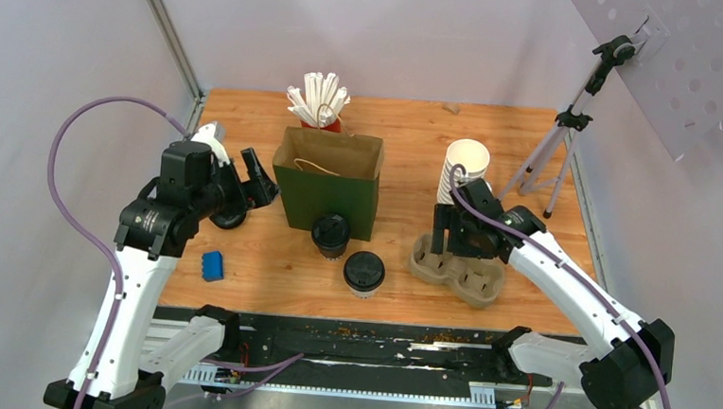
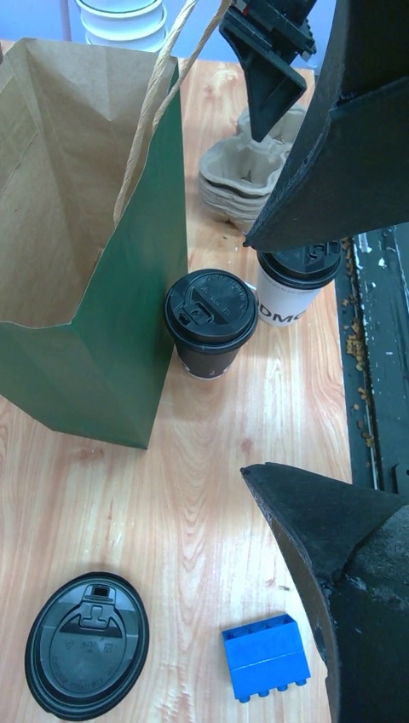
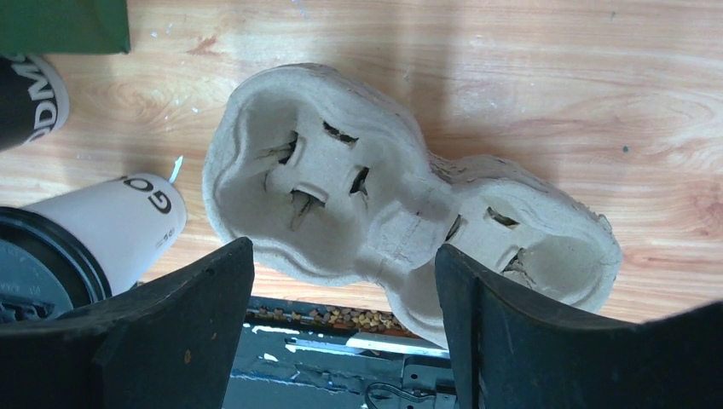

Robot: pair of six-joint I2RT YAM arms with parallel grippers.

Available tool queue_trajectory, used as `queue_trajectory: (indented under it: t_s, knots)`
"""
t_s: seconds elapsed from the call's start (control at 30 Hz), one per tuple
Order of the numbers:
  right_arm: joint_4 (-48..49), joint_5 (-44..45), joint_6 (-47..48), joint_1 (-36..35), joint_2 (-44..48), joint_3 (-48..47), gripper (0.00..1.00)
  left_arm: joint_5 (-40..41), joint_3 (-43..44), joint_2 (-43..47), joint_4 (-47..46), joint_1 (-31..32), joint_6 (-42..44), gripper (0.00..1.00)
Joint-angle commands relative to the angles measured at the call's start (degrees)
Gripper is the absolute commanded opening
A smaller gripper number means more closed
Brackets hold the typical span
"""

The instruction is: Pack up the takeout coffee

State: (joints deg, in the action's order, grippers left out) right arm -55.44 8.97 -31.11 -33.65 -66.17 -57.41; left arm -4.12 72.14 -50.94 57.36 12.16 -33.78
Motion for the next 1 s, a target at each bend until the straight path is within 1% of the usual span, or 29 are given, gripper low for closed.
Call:
queue_trajectory:
  t_s: [0.0, 0.1, 0.17, 0.27, 0.37, 0.47, 0.53, 0.6, 0.63, 0.7, 0.83, 0.97]
  knots:
    - [3.15, -4.97, 10.05, 0.25, 1.66, -3.71, 0.76, -0.9, 0.55, 0.97, -2.08, -0.39, -0.62, 1.0]
    - [5.41, -7.86, 18.57, 0.18, 2.41, -3.53, 0.73, -0.74, 0.43, 1.25, -1.74, -0.39, -0.54, 1.0]
    - [6.16, -11.47, 25.16, 0.19, 2.7, -3.24, 0.7, -0.78, 0.42, 1.38, -1.73, -0.39, -0.57, 1.0]
    - [4.91, -15.22, 35.32, 0.21, 3.02, -3.42, 0.69, -1.56, 0.38, 1.23, -1.73, -0.38, -0.79, 1.0]
    - [3.03, -18.31, 48.46, 0.19, 3.35, -2.91, 0.7, -2.77, 0.22, 1.11, -1.1, -0.39, -0.91, 1.0]
    - [3.18, -19.48, 59.66, 0.23, 4.08, -1.23, 0.69, -4.01, -0.1, 1.42, -0.3, -0.39, -1.64, 1.0]
    - [2.98, -19.75, 64.81, 0.48, 3.48, -0.58, 0.67, -4.88, -0.13, 1.8, 0.29, -0.39, -2.11, 1.0]
    - [0.94, -20.61, 68.56, 1.16, 1.62, -0.67, 0.62, -5.26, -0.05, 2.18, 0.93, -0.39, -2.06, 1.0]
    - [-0.97, -22.43, 71.07, 1.34, 0.46, -0.71, 0.61, -5.21, 0.01, 2.28, 1.39, -0.39, -1.96, 1.0]
    - [-3.65, -23.81, 73.73, 1.77, -1.25, -0.28, 0.6, -5.31, 0.11, 2.33, 2.0, -0.39, -1.82, 1.0]
    - [-2.73, -25.03, 74.62, 4.13, -2.0, 0.41, 0.57, -6.11, 0.49, 2.05, 2.76, -0.39, -1.17, 1.0]
    - [-3.1, -25.29, 75.62, 5.04, -2.94, 0.88, 0.55, -5.68, 0.56, 2.53, 3.76, -0.39, -0.77, 1.0]
